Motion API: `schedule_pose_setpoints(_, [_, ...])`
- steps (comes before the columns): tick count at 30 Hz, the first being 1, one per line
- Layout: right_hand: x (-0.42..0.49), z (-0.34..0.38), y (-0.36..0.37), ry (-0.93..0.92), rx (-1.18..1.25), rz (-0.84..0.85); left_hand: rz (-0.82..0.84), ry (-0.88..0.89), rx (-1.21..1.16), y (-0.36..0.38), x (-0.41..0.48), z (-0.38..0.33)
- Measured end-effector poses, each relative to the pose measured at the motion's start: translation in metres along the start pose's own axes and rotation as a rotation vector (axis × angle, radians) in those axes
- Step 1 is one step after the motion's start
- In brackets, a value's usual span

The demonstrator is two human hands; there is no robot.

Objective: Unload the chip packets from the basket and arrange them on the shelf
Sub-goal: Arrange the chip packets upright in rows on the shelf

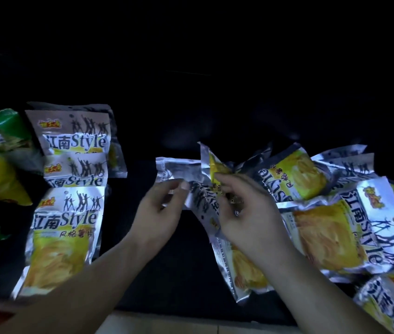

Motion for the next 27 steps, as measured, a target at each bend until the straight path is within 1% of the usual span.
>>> schedule_pose_setpoints(2, [0.000,0.010,-0.004,-0.064,-0.040,-0.066,0.070,-0.027,-0.140,0.014,-0.005,-0.012])
schedule_pose_setpoints(3, [0.000,0.013,-0.006,-0.099,-0.086,-0.096,0.077,-0.038,-0.178,0.018,-0.004,-0.013])
schedule_pose_setpoints(5, [0.001,0.014,-0.006,-0.153,-0.216,-0.133,0.104,-0.047,-0.183,0.019,-0.001,-0.011])
schedule_pose_setpoints(6, [0.002,0.012,-0.005,-0.158,-0.269,-0.117,0.137,-0.044,-0.176,0.018,0.000,-0.008])
schedule_pose_setpoints(8, [0.006,0.006,0.002,-0.123,-0.318,-0.021,0.193,-0.068,-0.143,0.013,0.000,-0.004])
schedule_pose_setpoints(11, [0.009,-0.004,0.014,-0.037,-0.357,0.119,0.204,-0.143,-0.140,-0.005,0.001,0.004])
schedule_pose_setpoints(13, [0.010,-0.010,0.018,0.007,-0.374,0.163,0.220,-0.222,-0.177,-0.014,0.002,0.006])
schedule_pose_setpoints(16, [0.010,-0.011,0.021,0.039,-0.358,0.177,0.253,-0.231,-0.199,-0.015,-0.001,0.003])
schedule_pose_setpoints(18, [0.009,-0.002,0.021,0.030,-0.304,0.171,0.230,-0.226,-0.313,-0.012,-0.003,-0.003])
schedule_pose_setpoints(20, [0.006,0.012,0.020,-0.010,-0.212,0.133,0.168,-0.274,-0.501,-0.014,-0.003,-0.016])
schedule_pose_setpoints(22, [0.002,0.030,0.019,-0.034,-0.129,0.110,0.081,-0.298,-0.620,-0.023,-0.001,-0.031])
schedule_pose_setpoints(24, [-0.004,0.047,0.022,-0.047,-0.141,0.147,0.001,-0.314,-0.682,-0.033,-0.004,-0.043])
schedule_pose_setpoints(26, [-0.011,0.059,0.028,-0.050,-0.204,0.192,-0.014,-0.317,-0.725,-0.042,-0.012,-0.054])
schedule_pose_setpoints(27, [-0.013,0.063,0.029,-0.064,-0.213,0.183,-0.002,-0.310,-0.738,-0.047,-0.017,-0.060])
Point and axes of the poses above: each hand's wrist, its own x-axis towards the middle knuckle, its own y-axis out of the palm, z = x × y, the point moved 3 cm from there along x, towards the middle knuckle, and after that the axes turned 6 degrees about y, right-handed, at the moved point
